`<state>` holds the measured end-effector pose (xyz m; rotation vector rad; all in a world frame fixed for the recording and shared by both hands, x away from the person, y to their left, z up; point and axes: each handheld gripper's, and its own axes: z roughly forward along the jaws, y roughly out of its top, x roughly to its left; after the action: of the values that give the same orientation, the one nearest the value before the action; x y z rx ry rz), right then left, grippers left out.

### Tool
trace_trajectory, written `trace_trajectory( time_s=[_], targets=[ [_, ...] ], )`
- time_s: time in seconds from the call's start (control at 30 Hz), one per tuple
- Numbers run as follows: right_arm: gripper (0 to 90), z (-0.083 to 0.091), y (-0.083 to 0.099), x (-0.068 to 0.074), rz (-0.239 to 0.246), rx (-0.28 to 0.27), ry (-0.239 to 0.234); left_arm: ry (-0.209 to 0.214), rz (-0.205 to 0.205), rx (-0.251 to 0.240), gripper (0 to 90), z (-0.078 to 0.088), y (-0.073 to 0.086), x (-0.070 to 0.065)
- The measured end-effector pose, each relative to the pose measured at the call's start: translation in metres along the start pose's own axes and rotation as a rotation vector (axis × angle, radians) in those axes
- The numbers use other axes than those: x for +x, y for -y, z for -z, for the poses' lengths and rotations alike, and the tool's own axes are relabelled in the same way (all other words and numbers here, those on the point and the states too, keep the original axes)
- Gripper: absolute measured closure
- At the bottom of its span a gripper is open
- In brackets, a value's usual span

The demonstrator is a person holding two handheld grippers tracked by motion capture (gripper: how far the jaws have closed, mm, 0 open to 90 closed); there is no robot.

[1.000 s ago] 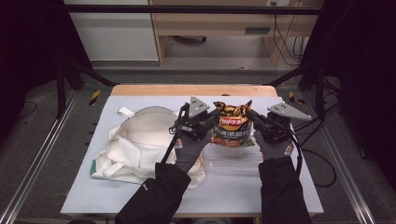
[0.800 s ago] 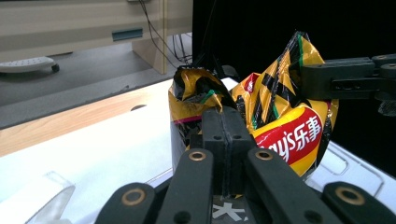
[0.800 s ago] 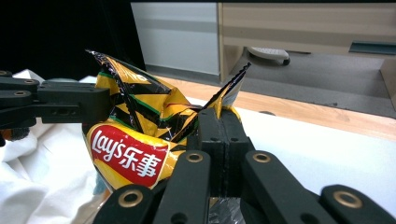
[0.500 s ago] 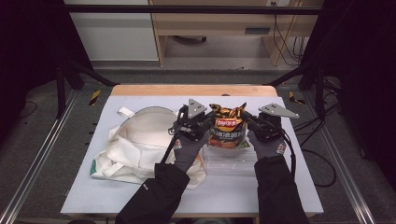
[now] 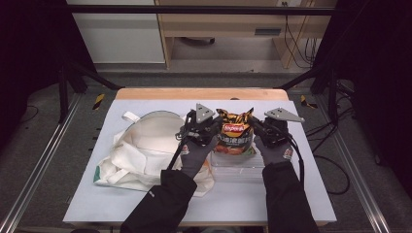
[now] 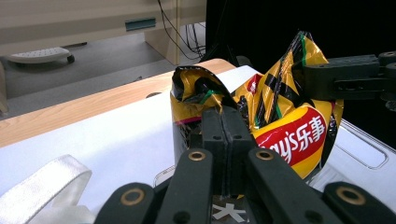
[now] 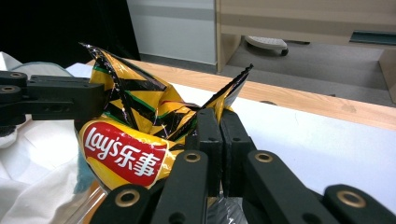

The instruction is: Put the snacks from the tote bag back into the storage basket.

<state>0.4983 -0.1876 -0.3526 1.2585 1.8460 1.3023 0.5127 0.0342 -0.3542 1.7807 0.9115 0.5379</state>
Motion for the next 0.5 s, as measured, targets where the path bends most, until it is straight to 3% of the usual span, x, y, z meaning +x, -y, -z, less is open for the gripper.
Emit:
trace_trajectory(
  time_s=[0.5],
  targets=[
    [75.8,-0.007,0.002,0.001,0.019,-0.01,0.045,-0.007,-0.011,-0.01,83.0,-0.0021,0.0001,0.0024]
  ],
)
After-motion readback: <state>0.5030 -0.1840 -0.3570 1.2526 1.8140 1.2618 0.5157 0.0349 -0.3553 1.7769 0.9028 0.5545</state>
